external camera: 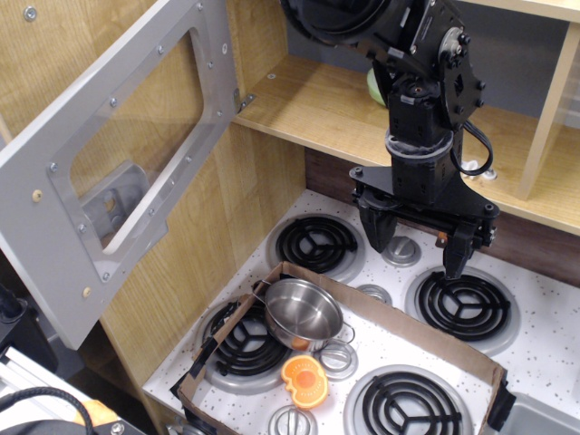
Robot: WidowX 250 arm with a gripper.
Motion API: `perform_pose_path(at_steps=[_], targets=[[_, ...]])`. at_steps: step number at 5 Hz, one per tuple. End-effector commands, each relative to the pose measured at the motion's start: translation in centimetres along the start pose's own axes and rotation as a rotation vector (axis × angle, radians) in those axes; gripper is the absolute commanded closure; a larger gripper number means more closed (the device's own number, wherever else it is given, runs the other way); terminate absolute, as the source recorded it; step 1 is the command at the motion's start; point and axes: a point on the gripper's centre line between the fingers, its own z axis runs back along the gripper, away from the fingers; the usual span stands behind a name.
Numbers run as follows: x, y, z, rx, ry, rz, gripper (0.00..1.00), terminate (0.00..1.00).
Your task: Close microwave
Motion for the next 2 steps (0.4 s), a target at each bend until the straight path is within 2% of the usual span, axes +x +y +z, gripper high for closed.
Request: perform_pose_path(at_steps=[1, 2], targets=[[0.0, 0.0, 0.0, 0.000, 0.000, 0.000, 0.00, 0.00], [-1.0, 1.9, 0.9, 0.016, -0.001, -0.047, 0.00, 0.00]])
